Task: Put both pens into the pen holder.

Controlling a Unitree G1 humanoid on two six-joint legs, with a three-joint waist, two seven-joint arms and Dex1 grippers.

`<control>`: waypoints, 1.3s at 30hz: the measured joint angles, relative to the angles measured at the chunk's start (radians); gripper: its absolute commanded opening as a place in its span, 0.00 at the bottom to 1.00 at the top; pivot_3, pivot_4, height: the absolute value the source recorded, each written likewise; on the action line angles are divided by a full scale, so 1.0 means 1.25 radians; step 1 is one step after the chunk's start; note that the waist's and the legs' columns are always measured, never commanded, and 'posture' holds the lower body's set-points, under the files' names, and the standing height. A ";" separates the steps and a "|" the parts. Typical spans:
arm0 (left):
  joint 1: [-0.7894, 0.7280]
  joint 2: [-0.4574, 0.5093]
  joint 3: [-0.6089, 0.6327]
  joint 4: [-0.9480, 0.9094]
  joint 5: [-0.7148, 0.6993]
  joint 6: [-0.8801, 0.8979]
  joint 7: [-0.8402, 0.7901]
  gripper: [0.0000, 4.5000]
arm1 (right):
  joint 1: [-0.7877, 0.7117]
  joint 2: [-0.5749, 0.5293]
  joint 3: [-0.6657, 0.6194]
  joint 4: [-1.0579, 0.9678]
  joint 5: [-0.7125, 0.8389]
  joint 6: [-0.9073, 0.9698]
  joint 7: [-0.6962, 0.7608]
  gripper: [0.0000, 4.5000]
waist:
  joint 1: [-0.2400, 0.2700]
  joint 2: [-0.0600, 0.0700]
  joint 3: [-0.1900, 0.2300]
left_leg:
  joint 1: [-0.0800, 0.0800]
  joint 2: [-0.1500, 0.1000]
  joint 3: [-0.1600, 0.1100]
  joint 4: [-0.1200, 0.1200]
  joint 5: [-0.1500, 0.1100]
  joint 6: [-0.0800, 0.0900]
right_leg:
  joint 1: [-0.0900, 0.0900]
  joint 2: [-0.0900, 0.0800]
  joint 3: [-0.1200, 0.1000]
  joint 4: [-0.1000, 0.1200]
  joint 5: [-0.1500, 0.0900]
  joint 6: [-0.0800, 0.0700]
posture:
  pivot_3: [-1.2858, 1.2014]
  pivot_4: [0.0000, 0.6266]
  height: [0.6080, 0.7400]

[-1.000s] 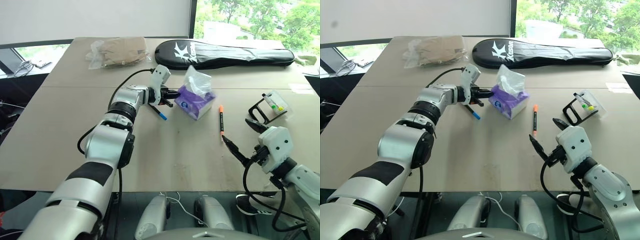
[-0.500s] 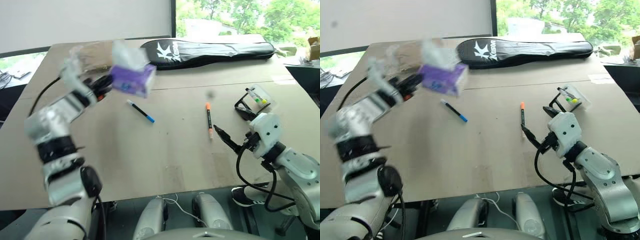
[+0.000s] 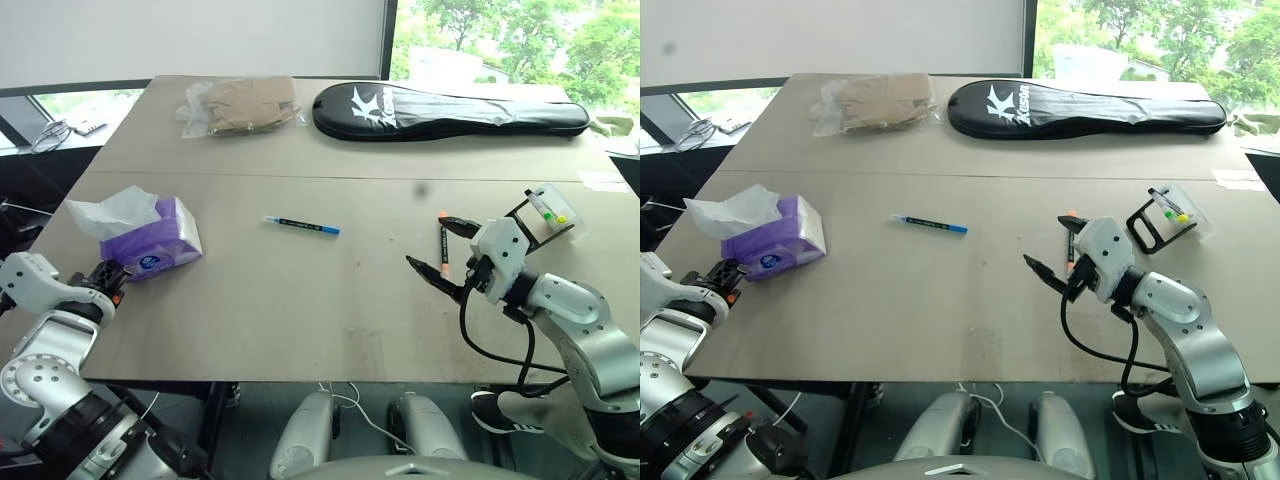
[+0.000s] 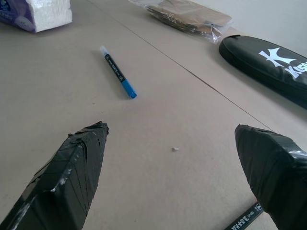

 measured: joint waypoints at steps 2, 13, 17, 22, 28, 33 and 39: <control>0.014 0.013 0.001 0.000 -0.023 0.001 -0.004 0.38 | 0.000 -0.008 0.004 0.000 -0.007 0.023 -0.004 1.00 | -0.002 0.000 0.000 | 0.000 0.000 0.000 0.000 0.000 0.000 | 0.000 0.000 0.000 0.000 0.000 0.000 | 0.52 0.24 1.00; 0.056 0.257 -0.060 -0.174 -0.240 0.034 -0.179 0.82 | -0.109 0.007 0.014 0.055 -0.053 0.324 -0.126 1.00 | 0.000 0.000 0.000 | 0.000 0.000 0.001 0.000 0.000 0.000 | 0.000 0.000 0.001 -0.001 0.000 -0.001 | 0.52 0.24 1.00; 0.091 0.317 -0.149 -0.271 -0.394 0.092 -0.280 0.82 | -0.198 0.047 -0.004 0.106 -0.020 0.471 -0.151 1.00 | -0.003 0.001 0.001 | 0.000 0.000 0.003 -0.001 0.000 0.000 | -0.001 0.000 0.002 -0.001 0.000 -0.001 | 0.52 0.24 1.00; 0.144 0.399 -0.344 -0.367 -0.399 0.052 -0.406 0.82 | -0.422 0.053 -0.013 0.241 -0.006 0.742 -0.187 1.00 | -0.022 0.005 0.003 | 0.000 0.000 0.005 -0.003 0.000 0.000 | -0.003 0.000 0.005 0.000 0.000 -0.001 | 0.52 0.24 1.00; 0.106 0.400 -0.474 -0.356 -0.364 -0.022 -0.445 0.82 | -0.747 0.093 -0.004 0.532 -0.020 0.940 -0.253 1.00 | -0.029 0.006 0.004 | -0.003 0.002 0.009 -0.006 0.000 0.000 | -0.008 0.002 0.008 0.000 0.000 -0.002 | 0.52 0.24 1.00; 0.100 0.404 -0.496 -0.345 -0.365 -0.040 -0.466 0.82 | -0.884 0.123 0.030 0.814 -0.007 0.949 -0.264 1.00 | -0.033 0.006 0.004 | -0.006 0.001 0.008 -0.007 0.000 0.000 | -0.010 0.001 0.008 -0.004 0.000 -0.001 | 0.52 0.24 1.00; 0.100 0.409 -0.508 -0.345 -0.372 -0.043 -0.461 0.87 | -0.965 0.156 0.126 1.015 -0.029 0.927 -0.239 0.82 | -0.043 0.006 0.004 | -0.015 0.001 0.008 -0.005 0.000 0.000 | -0.019 0.001 0.008 -0.001 0.000 -0.001 | 0.52 0.24 1.00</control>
